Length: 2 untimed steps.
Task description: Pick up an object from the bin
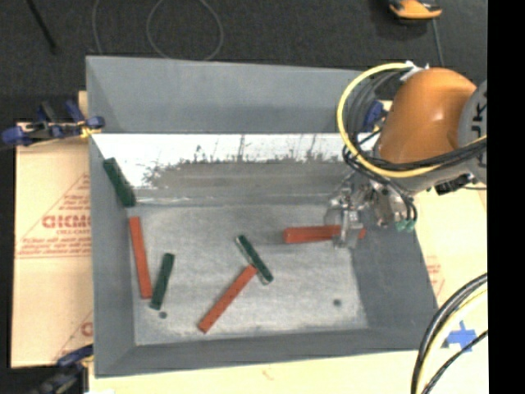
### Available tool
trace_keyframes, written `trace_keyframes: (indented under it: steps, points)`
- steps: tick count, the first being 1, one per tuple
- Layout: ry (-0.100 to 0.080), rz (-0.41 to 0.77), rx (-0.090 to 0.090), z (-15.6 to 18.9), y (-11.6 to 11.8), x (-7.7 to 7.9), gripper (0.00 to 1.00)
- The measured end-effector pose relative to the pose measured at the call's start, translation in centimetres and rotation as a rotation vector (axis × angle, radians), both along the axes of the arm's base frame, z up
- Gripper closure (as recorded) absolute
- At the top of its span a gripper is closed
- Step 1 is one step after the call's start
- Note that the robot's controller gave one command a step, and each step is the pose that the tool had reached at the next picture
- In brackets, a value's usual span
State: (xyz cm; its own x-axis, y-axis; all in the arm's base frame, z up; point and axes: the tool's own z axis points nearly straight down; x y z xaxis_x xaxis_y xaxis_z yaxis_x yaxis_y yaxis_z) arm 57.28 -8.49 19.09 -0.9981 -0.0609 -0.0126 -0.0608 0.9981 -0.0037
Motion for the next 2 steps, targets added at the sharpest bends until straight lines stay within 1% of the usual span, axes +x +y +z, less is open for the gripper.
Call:
trace_keyframes:
  steps: [1, 2]
  points:
    - [-0.001, -0.040, 0.001, 7.4, -2.2, 1.2, 1.00]
    - [0.004, -0.065, 0.002, 8.1, -3.1, 3.9, 1.00]
